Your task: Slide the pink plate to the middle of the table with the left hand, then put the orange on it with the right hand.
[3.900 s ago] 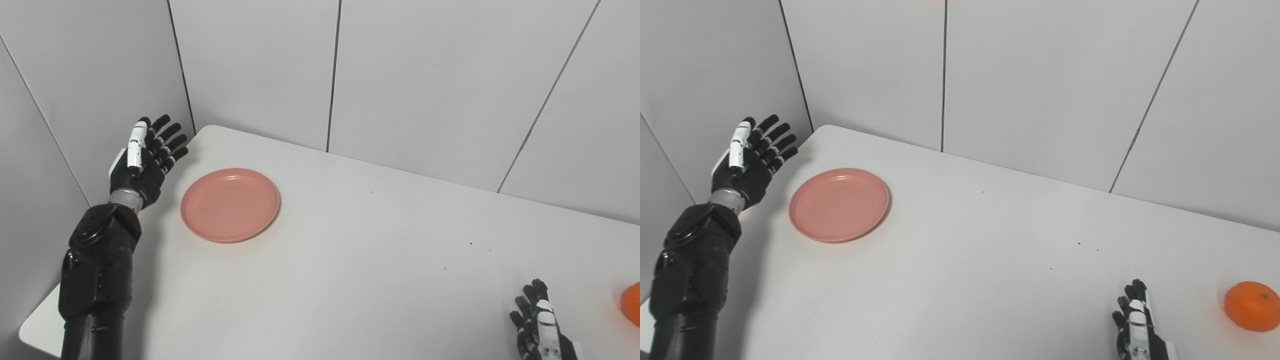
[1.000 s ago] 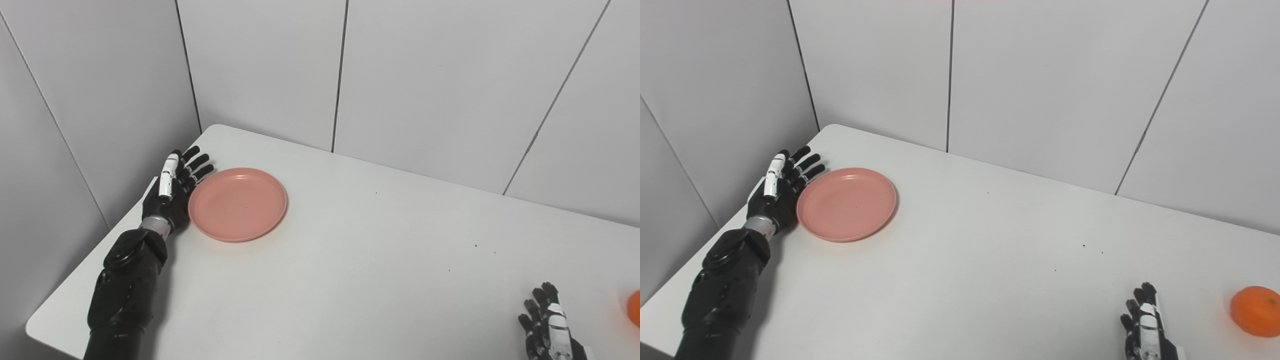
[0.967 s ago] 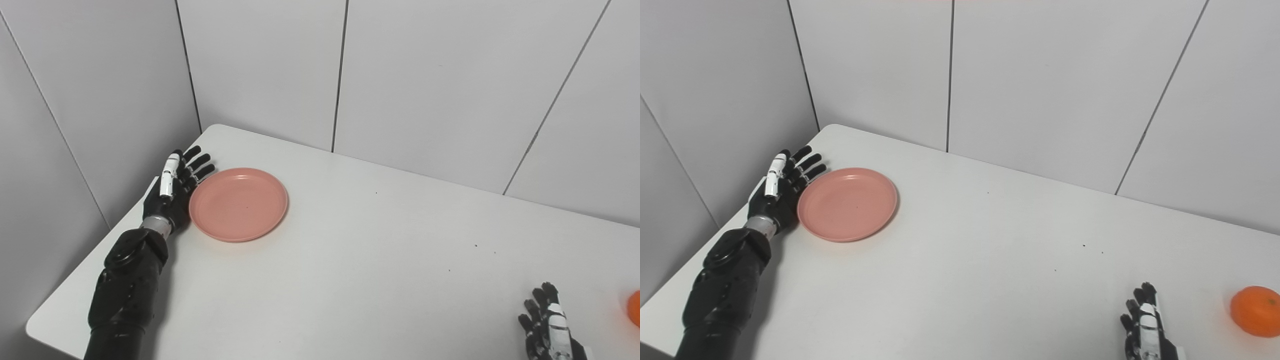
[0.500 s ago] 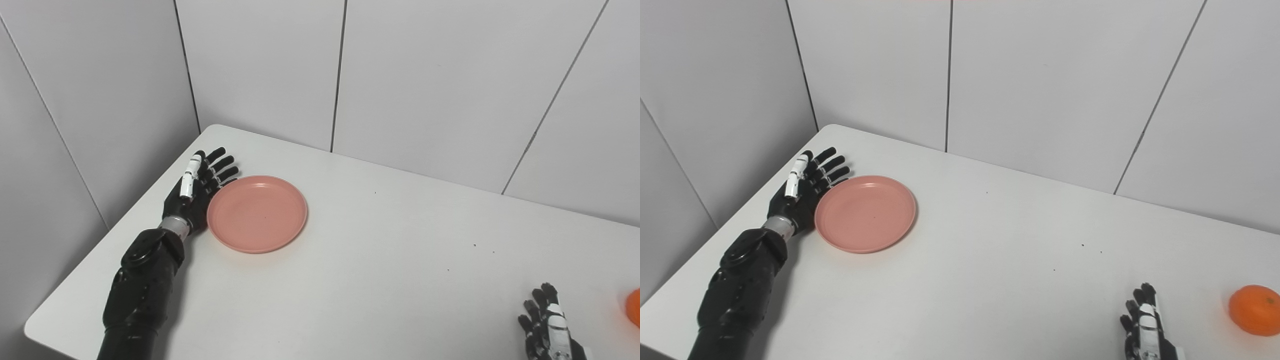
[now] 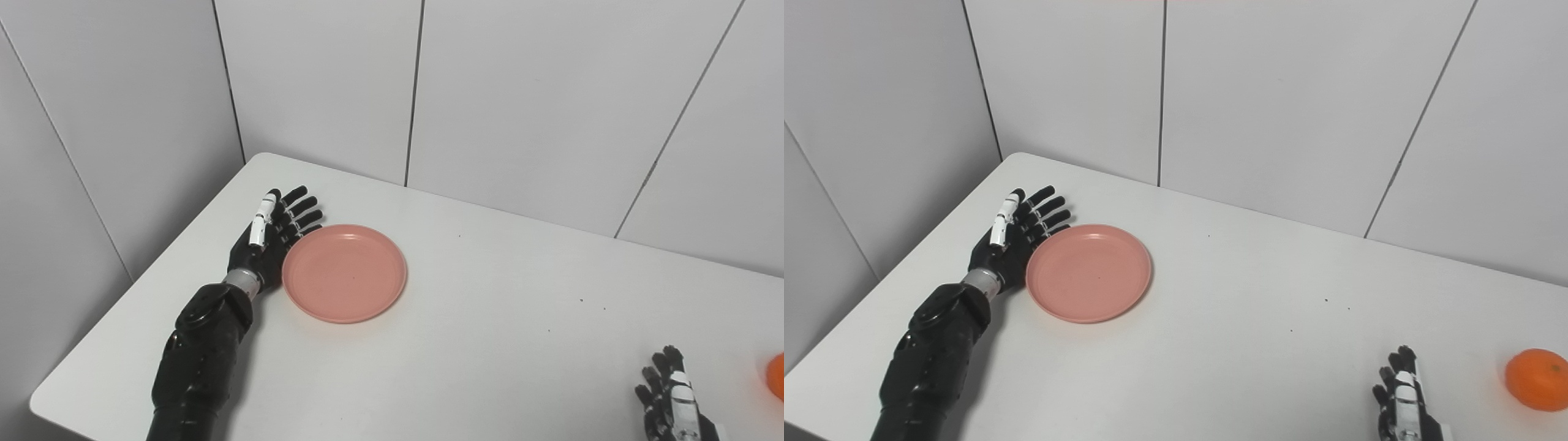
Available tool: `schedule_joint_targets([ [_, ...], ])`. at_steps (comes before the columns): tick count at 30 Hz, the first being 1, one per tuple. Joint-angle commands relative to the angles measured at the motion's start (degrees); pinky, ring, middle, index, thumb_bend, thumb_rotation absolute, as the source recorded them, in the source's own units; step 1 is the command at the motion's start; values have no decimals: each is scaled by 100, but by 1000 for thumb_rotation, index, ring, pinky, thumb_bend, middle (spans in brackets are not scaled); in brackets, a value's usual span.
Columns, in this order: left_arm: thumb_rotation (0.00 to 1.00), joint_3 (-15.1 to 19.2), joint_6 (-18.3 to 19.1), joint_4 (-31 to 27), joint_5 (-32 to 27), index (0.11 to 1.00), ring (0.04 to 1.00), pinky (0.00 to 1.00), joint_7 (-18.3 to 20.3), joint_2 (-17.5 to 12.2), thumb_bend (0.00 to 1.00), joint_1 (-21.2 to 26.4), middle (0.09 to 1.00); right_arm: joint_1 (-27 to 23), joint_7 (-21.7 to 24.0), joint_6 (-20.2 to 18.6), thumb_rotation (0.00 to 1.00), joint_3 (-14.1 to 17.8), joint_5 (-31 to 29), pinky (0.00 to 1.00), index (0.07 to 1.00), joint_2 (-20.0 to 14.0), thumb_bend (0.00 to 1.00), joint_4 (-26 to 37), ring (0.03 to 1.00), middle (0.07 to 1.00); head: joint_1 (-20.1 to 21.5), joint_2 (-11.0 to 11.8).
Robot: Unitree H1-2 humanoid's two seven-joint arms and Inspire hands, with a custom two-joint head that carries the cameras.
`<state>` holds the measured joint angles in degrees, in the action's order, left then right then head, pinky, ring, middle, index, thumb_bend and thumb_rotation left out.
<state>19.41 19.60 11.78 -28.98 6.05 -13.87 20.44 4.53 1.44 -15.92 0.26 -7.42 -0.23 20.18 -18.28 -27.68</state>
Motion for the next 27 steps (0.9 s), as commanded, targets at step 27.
schedule_joint_targets([
  [27,1000,-472,543,-614,10,823,816,783,-147,670,323,53,832,-118,6,191,1000,39,0,1000,1000,76,123,115,1000,1000,284,-174],
])
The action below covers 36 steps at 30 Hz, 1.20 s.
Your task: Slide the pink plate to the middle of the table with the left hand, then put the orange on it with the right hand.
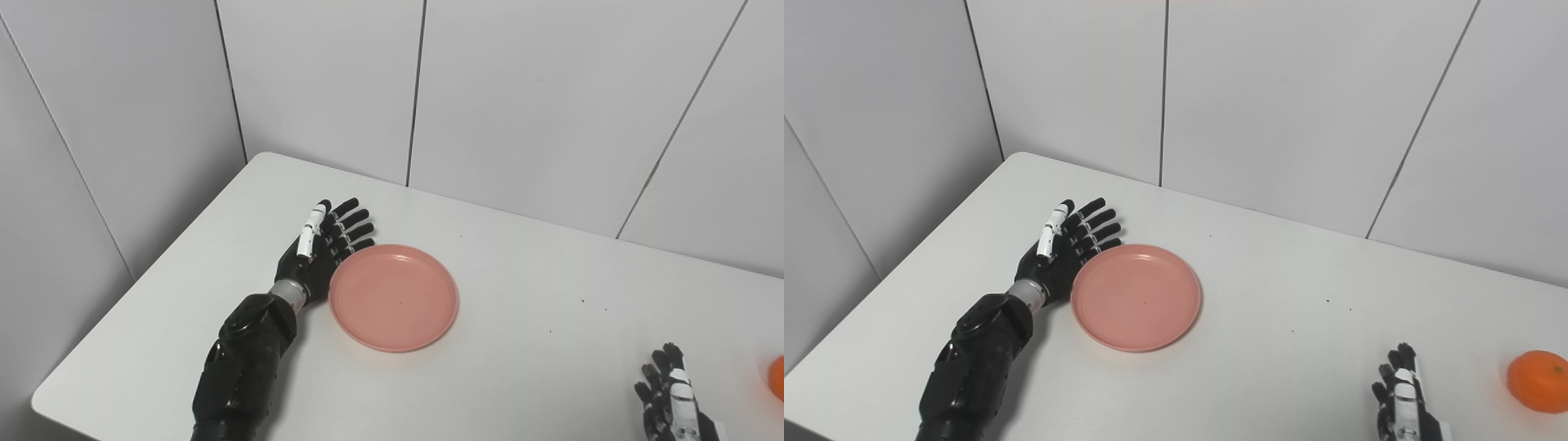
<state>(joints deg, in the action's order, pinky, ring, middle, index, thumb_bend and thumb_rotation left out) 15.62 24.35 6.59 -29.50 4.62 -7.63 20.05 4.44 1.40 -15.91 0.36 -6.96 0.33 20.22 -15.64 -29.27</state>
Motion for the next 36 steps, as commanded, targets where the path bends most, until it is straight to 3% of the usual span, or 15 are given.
schedule_joint_targets([
  [1,1000,-109,73,-99,57,824,817,784,2,54,324,89,833,-110,7,195,1000,28,-39,1000,1000,20,123,109,1000,1000,25,-19],
  [6,1000,-233,97,-125,3,825,823,794,72,120,314,70,837,-121,-45,101,1000,36,-12,1000,1000,51,145,141,1000,1000,108,-64],
  [13,1000,-500,-9,-114,77,828,828,806,206,172,313,16,842,-140,-133,300,1000,-19,316,1000,992,3,151,68,999,989,176,-118],
  [36,1000,-1329,144,-361,443,837,821,798,305,604,328,-204,837,-158,-248,107,1000,-24,474,1000,973,85,221,197,979,977,578,-344],
])
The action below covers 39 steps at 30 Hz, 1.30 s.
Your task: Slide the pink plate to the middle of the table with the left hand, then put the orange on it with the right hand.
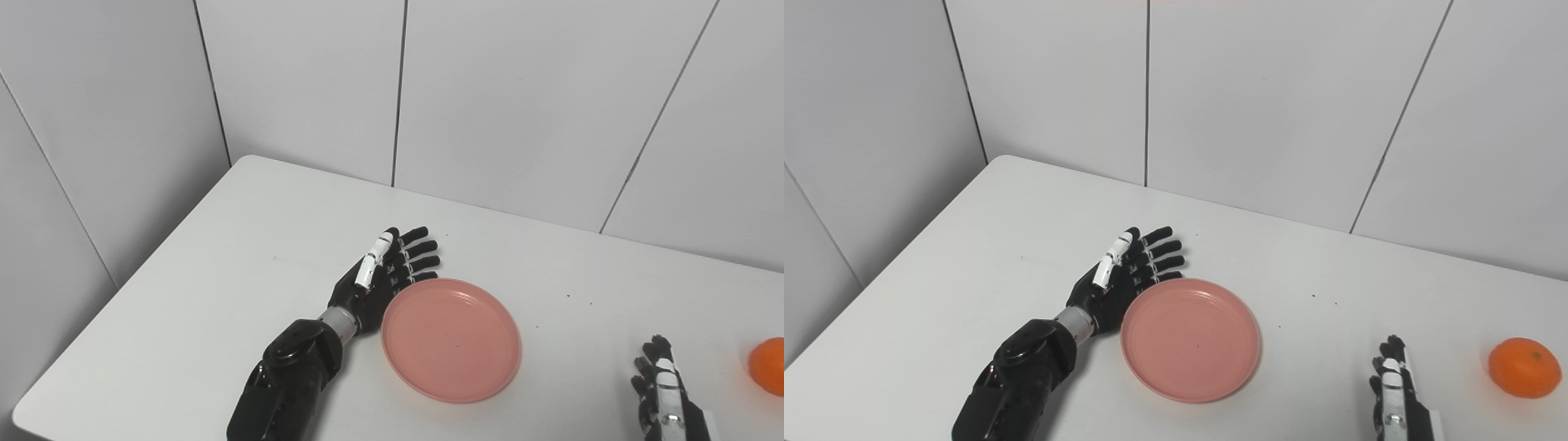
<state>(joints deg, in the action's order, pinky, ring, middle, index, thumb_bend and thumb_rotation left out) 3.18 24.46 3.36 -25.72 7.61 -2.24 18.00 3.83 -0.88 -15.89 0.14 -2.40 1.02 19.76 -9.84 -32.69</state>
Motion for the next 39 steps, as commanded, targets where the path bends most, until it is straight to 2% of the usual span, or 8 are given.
schedule_joint_targets([
  [1,1000,-106,138,-41,93,832,820,797,-5,96,330,-8,835,-95,-25,97,1000,3,19,1000,975,29,214,252,984,979,4,-13],
  [9,1000,-289,59,5,345,827,821,802,-91,425,331,-117,832,-98,-42,84,1000,21,5,1000,975,90,224,270,979,977,156,-103],
  [14,1000,-402,210,-132,505,819,816,798,-229,589,342,-185,827,-97,-60,3,1000,-7,75,1000,977,108,235,309,978,976,243,-162],
  [20,1000,-482,225,-213,477,825,823,806,-251,791,332,-289,833,-116,-93,-31,1000,-30,147,1000,968,167,242,325,968,965,423,-248],
  [27,1000,-602,238,-381,457,826,825,809,-271,832,344,-414,837,-146,-80,-49,1000,-38,111,1000,976,220,254,305,979,975,633,-335],
  [39,1000,-584,245,-508,165,830,831,824,-352,735,344,-561,841,-233,-88,-148,1000,-87,210,987,978,224,278,321,976,977,959,-432],
])
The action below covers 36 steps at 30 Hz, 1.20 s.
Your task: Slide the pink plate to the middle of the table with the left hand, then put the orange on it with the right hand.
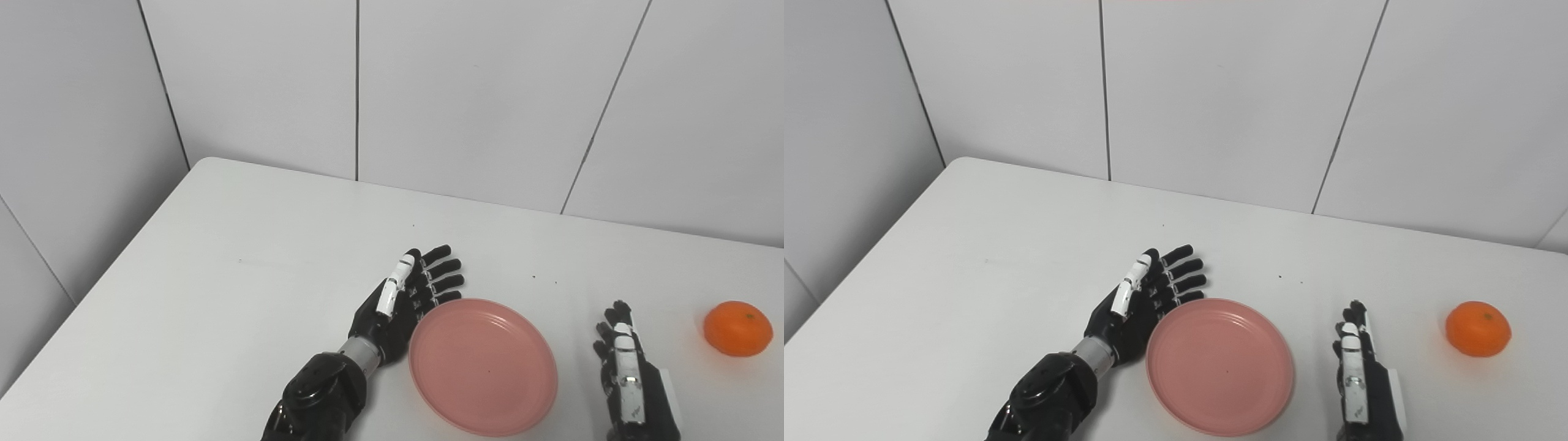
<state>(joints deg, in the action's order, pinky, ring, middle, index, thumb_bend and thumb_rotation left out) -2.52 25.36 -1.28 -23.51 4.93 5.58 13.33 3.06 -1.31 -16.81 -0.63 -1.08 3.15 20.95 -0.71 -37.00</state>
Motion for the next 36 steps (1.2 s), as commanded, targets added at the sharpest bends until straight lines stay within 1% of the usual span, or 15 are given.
schedule_joint_targets([
  [1,1000,-7,154,-48,-69,833,833,825,-88,-59,345,-104,844,-168,-63,-92,1000,-10,118,978,971,6,290,220,970,970,45,-1],
  [5,1000,3,153,-79,-55,836,833,821,-91,-113,347,-126,845,-204,-60,-49,1000,4,192,961,949,-12,295,273,944,950,192,-8],
  [7,1000,22,154,-113,-92,840,837,827,-76,-144,348,-150,849,-269,11,2,1000,-21,218,953,946,-106,315,305,939,948,312,3],
  [11,1000,38,152,-172,-95,846,843,835,-87,-190,352,-182,855,-377,42,-80,1000,-6,229,928,933,-195,427,425,920,935,464,12],
  [13,1000,54,149,-190,-74,847,847,838,-96,-205,352,-188,857,-434,11,-177,940,24,247,903,914,-198,473,498,905,920,556,4],
  [16,1000,83,147,-203,-87,851,851,843,-69,-242,356,-186,860,-500,-48,-280,911,-18,536,860,888,-262,509,608,883,897,687,4],
  [17,1000,111,145,-197,-100,852,851,845,-52,-261,356,-183,861,-524,-57,-227,909,-91,827,852,884,-363,513,655,879,894,824,11],
  [19,1000,158,140,-188,-128,847,844,837,-15,-298,357,-181,855,-560,-65,-155,949,-176,1232,825,871,-487,506,724,861,878,955,19],
  [25,1000,278,135,-157,-224,847,854,843,102,-413,356,-208,863,-687,-93,-199,875,-146,1732,799,857,-585,511,901,851,872,1238,105],
  [26,1000,304,127,-131,-256,847,855,843,140,-430,357,-215,863,-713,-126,-184,871,-167,2003,795,855,-658,511,922,849,870,1331,151],
  [27,1000,324,122,-114,-274,847,854,844,167,-439,355,-220,861,-730,-142,-174,901,-180,2199,773,853,-705,557,937,833,858,1331,151],
  [29,1000,379,117,-76,-319,847,851,844,228,-460,350,-227,860,-765,-181,-161,905,-166,2543,761,850,-792,618,962,820,845,1449,184],
  [31,1000,425,122,-73,-346,845,848,844,244,-475,348,-243,857,-791,-174,-207,907,-134,2821,776,850,-864,642,986,822,841,1583,230],
  [34,1000,467,104,-51,-375,846,845,847,298,-529,344,-265,854,-837,-232,-100,900,-18,3039,764,839,-984,670,930,815,828,1859,338],
  [36,1000,487,73,-9,-395,859,854,853,394,-580,342,-271,865,-861,-273,-51,851,83,3073,752,837,-1028,701,903,810,824,2039,394],
])
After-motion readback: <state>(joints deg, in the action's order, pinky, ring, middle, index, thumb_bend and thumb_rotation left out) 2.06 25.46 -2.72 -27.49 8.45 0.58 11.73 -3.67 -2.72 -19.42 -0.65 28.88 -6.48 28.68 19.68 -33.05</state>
